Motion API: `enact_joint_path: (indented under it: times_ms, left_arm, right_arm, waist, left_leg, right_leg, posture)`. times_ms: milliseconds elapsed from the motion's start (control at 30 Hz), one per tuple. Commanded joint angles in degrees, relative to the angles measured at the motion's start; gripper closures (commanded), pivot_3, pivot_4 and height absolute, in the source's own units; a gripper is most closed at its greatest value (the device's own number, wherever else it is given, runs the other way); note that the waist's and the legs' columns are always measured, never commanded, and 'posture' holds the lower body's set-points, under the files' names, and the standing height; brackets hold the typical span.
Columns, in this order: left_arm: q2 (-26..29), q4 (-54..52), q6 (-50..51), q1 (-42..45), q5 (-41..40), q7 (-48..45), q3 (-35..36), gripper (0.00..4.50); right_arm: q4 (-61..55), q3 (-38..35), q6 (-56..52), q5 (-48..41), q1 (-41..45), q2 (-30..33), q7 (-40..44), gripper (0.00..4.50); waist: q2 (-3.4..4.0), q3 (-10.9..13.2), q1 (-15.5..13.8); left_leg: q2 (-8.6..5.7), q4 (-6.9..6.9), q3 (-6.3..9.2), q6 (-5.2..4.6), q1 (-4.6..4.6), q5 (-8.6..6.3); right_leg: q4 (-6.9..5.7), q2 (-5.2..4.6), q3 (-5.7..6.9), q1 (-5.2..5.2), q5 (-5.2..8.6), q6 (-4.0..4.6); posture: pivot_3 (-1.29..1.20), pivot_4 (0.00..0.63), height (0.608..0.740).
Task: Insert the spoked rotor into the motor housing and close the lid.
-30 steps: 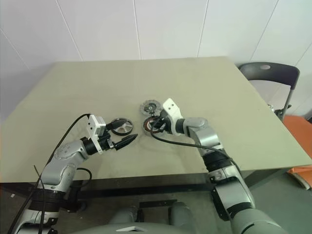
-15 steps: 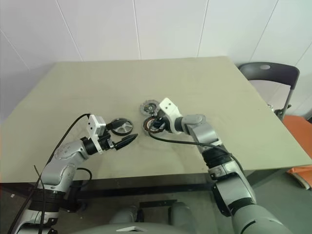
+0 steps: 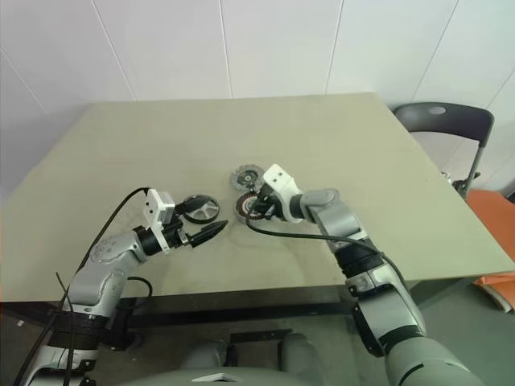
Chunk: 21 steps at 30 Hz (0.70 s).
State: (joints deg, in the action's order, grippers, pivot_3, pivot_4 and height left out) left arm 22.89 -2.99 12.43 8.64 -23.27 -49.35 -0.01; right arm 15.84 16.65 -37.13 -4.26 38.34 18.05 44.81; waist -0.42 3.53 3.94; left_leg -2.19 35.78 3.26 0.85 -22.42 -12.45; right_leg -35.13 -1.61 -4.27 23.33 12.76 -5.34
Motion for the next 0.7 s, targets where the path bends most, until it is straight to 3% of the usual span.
enact_joint_path:
  times_ms: [33, 700]
  left_arm:
    - [-0.5, -2.4, -0.3, 0.3, -1.2, 0.5, 0.8, 0.00]
    - [-0.6, -3.9, 0.5, -0.2, -1.8, 1.5, 0.6, 0.00]
  right_arm:
    - [-1.4, -0.2, 1.0, 0.4, 1.4, -0.8, -0.8, 3.75]
    - [0.4, 2.0, 4.0, 4.8, 0.9, -1.1, -2.2, 3.75]
  waist:
    - [0.00, 0.0, 0.0]
    - [0.00, 0.0, 0.0]
  left_leg:
    - [0.00, 0.00, 0.00, 0.00, 0.00, 0.00]
    - [0.00, 0.00, 0.00, 0.00, 0.01, 0.00]
  right_leg:
    - [0.00, 0.00, 0.00, 0.00, 0.00, 0.00]
    - [-0.01, 0.02, 0.00, -0.01, 0.00, 0.00]
  posture:
    - [0.00, 0.000, 0.740]
    - [0.00, 0.000, 0.740]
